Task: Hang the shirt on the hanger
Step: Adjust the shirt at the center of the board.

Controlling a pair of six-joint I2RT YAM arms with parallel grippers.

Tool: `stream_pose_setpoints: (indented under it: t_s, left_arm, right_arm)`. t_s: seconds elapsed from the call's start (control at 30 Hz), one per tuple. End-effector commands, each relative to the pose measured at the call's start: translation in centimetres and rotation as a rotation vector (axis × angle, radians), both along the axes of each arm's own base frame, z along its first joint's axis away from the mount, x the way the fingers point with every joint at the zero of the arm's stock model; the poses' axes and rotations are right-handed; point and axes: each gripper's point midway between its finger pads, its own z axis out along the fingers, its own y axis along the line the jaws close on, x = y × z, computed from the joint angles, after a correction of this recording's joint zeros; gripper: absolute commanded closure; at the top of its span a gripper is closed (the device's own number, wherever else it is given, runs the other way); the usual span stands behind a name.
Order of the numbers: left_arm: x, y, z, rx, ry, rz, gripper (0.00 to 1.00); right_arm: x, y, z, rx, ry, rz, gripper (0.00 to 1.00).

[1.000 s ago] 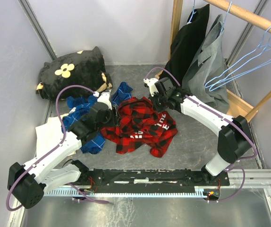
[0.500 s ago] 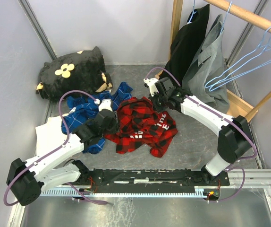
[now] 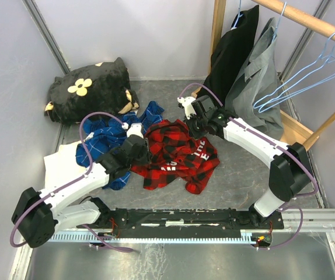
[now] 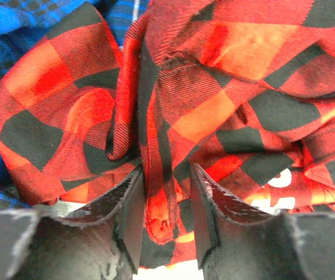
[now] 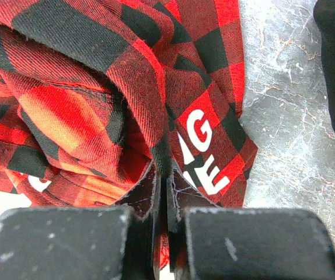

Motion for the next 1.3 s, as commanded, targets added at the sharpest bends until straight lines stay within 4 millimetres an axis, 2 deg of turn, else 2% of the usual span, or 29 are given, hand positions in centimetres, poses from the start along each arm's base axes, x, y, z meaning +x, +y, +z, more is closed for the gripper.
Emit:
stream_pose_setpoints:
  t_s: [0.0,0.1,0.17,0.27,0.33,0.4,0.5,0.57,0.6,0.7,0.8,0.93,1.03,1.1,1.17,1.27]
  left_arm:
    - [2.4,-0.1,2.2,0.002,-0.086,0.062,0.60]
    - [3.4,1.5,2.7,0.073,-0.102,0.132,0.78]
    - [3.8,1.8,3.7,0.089,-0.122,0.136,0.85]
    - [4.4,2.1,6.4,0.113,-0.178,0.123,0.96]
    - [4.7,2.6,9.0,0.132,-0.224,0.126,0.97]
    - [4.9,3.6,11.9,0.171,-0.266,0.146,0.97]
    - [5.3,5.4,17.4,0.237,-0.347,0.196,0.97]
    - [5.6,6.6,21.5,0.252,-0.409,0.246,0.97]
    - [5.8,6.7,24.3,0.236,-0.454,0.258,0.97]
    - [6.4,6.0,30.9,0.201,-0.557,0.229,0.97]
    - [6.4,4.5,37.3,0.159,-0.666,0.149,0.97]
    - [5.1,4.3,45.9,0.069,-0.829,0.118,0.97]
    - [3.6,4.2,51.4,-0.025,-0.948,0.077,0.97]
    - [2.6,3.9,53.9,-0.087,-1.014,0.042,0.97]
    - [1.7,3.8,55.7,-0.141,-1.061,0.023,0.97]
    - [1.5,3.9,56.4,-0.161,-1.081,0.024,0.97]
  right_arm:
    - [0.6,0.5,2.4,0.056,-0.049,-0.006,1.00]
    - [0.5,0.3,3.5,0.073,-0.071,-0.024,1.00]
    - [0.9,-0.3,4.6,0.078,-0.108,-0.070,1.00]
    - [0.9,-0.7,7.7,0.124,-0.169,-0.100,1.00]
    - [0.6,-0.8,10.6,0.164,-0.214,-0.104,1.00]
    - [0.3,-1.0,13.7,0.198,-0.258,-0.105,1.00]
    - [0.1,-1.9,18.9,0.249,-0.353,-0.131,1.00]
    - [0.4,-2.8,23.1,0.283,-0.442,-0.185,1.00]
    - [0.5,-3.1,25.6,0.313,-0.486,-0.200,1.00]
    - [-0.1,-3.5,33.7,0.443,-0.621,-0.216,1.00]
    - [-1.3,-4.1,40.3,0.550,-0.740,-0.213,1.00]
    - [-3.6,-5.4,47.4,0.657,-0.879,-0.186,1.00]
    - [-5.8,-6.5,51.7,0.731,-0.972,-0.159,1.00]
    - [-7.3,-7.4,53.9,0.769,-1.024,-0.145,1.00]
    - [-8.6,-8.3,55.4,0.793,-1.067,-0.141,1.00]
    - [-9.7,-9.2,56.1,0.800,-1.090,-0.140,1.00]
